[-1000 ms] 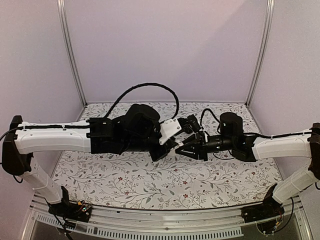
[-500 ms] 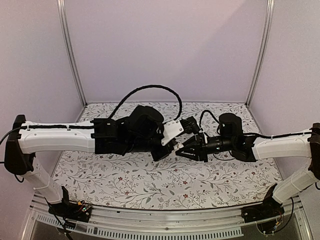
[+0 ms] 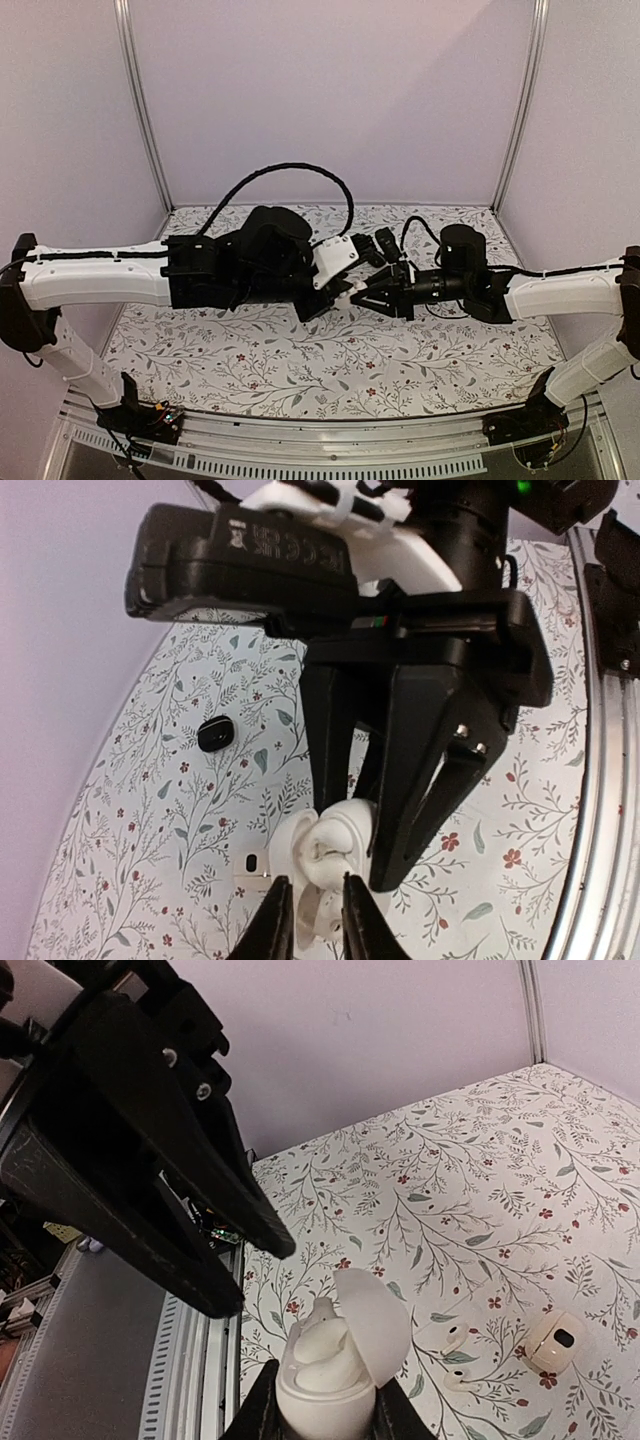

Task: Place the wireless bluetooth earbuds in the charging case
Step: Close the charging case with the earbuds inside, then place the charging case with the earbuds.

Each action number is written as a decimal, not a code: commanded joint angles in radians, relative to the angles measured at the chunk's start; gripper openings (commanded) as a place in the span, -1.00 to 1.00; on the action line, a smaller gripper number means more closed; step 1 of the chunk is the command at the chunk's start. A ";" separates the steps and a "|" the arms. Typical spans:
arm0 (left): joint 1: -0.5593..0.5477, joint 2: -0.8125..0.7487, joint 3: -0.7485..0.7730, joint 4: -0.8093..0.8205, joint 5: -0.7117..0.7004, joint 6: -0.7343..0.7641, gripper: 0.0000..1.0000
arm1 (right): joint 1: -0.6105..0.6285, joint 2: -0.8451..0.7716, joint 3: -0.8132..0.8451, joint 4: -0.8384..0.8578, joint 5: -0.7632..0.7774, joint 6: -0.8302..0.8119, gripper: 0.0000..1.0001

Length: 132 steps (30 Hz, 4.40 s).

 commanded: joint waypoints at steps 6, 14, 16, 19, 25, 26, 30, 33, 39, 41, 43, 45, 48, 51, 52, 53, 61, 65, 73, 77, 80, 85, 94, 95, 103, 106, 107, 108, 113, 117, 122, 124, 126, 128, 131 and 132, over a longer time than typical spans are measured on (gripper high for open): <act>0.052 -0.134 -0.053 0.033 0.127 -0.024 -0.50 | -0.009 -0.027 -0.007 0.067 -0.049 -0.037 -1.00; 0.121 -0.154 -0.084 0.044 0.185 -0.063 -0.59 | -0.008 -0.088 -0.049 0.134 -0.174 -0.091 -1.00; 0.120 -0.134 -0.074 0.037 0.216 -0.064 -0.61 | -0.008 -0.090 -0.046 0.137 -0.190 -0.094 -1.00; 0.115 -0.111 -0.065 0.036 0.236 -0.068 -0.63 | -0.008 -0.090 -0.046 0.147 -0.200 -0.090 -1.00; 0.080 -0.101 -0.057 0.041 0.275 -0.049 -0.66 | -0.008 -0.082 -0.037 0.149 -0.188 -0.081 -1.00; 0.071 -0.103 -0.057 0.044 0.277 -0.042 -0.66 | -0.009 -0.079 -0.036 0.148 -0.184 -0.078 -1.00; 0.027 -0.102 -0.058 0.044 0.252 -0.015 -0.68 | -0.009 -0.060 -0.030 0.150 -0.171 -0.069 -1.00; 0.007 -0.093 -0.056 0.034 0.233 -0.001 -0.69 | -0.014 -0.044 -0.025 0.151 -0.167 -0.055 -1.00; -0.039 -0.044 -0.048 0.015 0.114 0.027 -0.70 | -0.034 -0.030 -0.023 0.178 -0.153 0.004 -1.00; -0.056 -0.028 -0.043 0.017 0.065 0.031 -0.71 | -0.039 -0.020 -0.021 0.191 -0.152 0.035 -1.00; -0.069 -0.006 -0.037 0.015 0.043 0.037 -0.72 | -0.042 -0.004 -0.014 0.196 -0.152 0.056 -1.00; -0.082 0.012 -0.034 0.016 0.026 0.039 -0.73 | -0.043 0.009 -0.008 0.205 -0.152 0.086 -1.00; -0.100 0.033 -0.030 0.018 0.008 0.048 -0.73 | -0.045 0.019 -0.003 0.207 -0.138 0.102 -1.00; -0.120 0.048 -0.019 0.016 -0.026 0.059 -0.74 | -0.053 0.025 0.000 0.208 -0.122 0.116 -1.00; -0.126 0.051 -0.017 0.016 -0.029 0.062 -0.74 | -0.057 0.030 0.001 0.208 -0.118 0.124 -1.00; -0.134 0.055 -0.012 0.016 -0.037 0.064 -0.74 | -0.058 0.032 0.004 0.207 -0.114 0.128 -1.00; -0.086 0.025 -0.027 0.011 -0.101 0.018 -0.47 | -0.073 0.042 -0.008 0.187 -0.105 0.130 -1.00; 0.025 -0.056 -0.070 0.051 -0.078 -0.060 -0.23 | -0.093 0.032 -0.036 0.179 -0.096 0.121 -1.00; 0.159 -0.163 -0.184 0.161 -0.019 -0.185 0.13 | -0.189 0.033 -0.115 0.178 0.003 0.150 -1.00; 0.213 -0.198 -0.223 0.211 0.026 -0.261 0.79 | -0.321 0.039 -0.169 0.177 0.066 0.212 -1.00; 0.243 -0.224 -0.256 0.268 0.050 -0.298 0.99 | -0.425 0.059 -0.183 0.154 0.086 0.251 -1.00; 0.303 -0.234 -0.286 0.291 0.036 -0.395 0.99 | -0.545 0.150 -0.169 0.120 0.065 0.280 -0.91; 0.388 -0.222 -0.302 0.294 0.049 -0.511 0.99 | -0.648 0.309 -0.042 0.005 0.074 0.249 -0.86; 0.391 -0.217 -0.300 0.288 0.042 -0.512 0.99 | -0.655 0.324 -0.026 -0.012 0.074 0.239 -0.84; 0.412 -0.181 -0.290 0.262 0.056 -0.512 0.99 | -0.664 0.403 0.058 -0.107 0.069 0.217 -0.69; 0.420 -0.155 -0.272 0.232 0.075 -0.504 0.99 | -0.665 0.423 0.078 -0.139 0.069 0.207 -0.62; 0.424 -0.145 -0.266 0.225 0.090 -0.499 0.99 | -0.664 0.426 0.081 -0.148 0.077 0.206 -0.52; 0.425 -0.133 -0.264 0.219 0.104 -0.492 0.99 | -0.665 0.426 0.085 -0.159 0.090 0.205 -0.43; 0.431 -0.053 -0.233 0.180 0.168 -0.465 0.99 | -0.665 0.432 0.116 -0.207 0.102 0.179 -0.17; 0.437 0.011 -0.194 0.135 0.220 -0.415 0.99 | -0.666 0.423 0.133 -0.231 0.128 0.173 0.04; 0.459 0.136 -0.068 0.009 0.302 -0.352 0.99 | -0.668 0.365 0.158 -0.291 0.207 0.141 0.58; 0.461 0.183 -0.034 -0.021 0.317 -0.341 0.99 | -0.672 0.337 0.162 -0.299 0.216 0.129 0.68; 0.461 0.210 -0.033 -0.010 0.342 -0.337 0.99 | -0.674 0.305 0.163 -0.299 0.224 0.118 0.74; 0.462 0.227 -0.046 0.014 0.368 -0.326 0.99 | -0.674 0.260 0.164 -0.300 0.228 0.106 0.80; 0.469 0.256 -0.044 0.024 0.441 -0.296 0.99 | -0.674 0.173 0.168 -0.311 0.232 0.079 0.90; 0.471 0.265 -0.042 0.027 0.458 -0.285 0.98 | -0.675 0.145 0.166 -0.312 0.236 0.065 0.93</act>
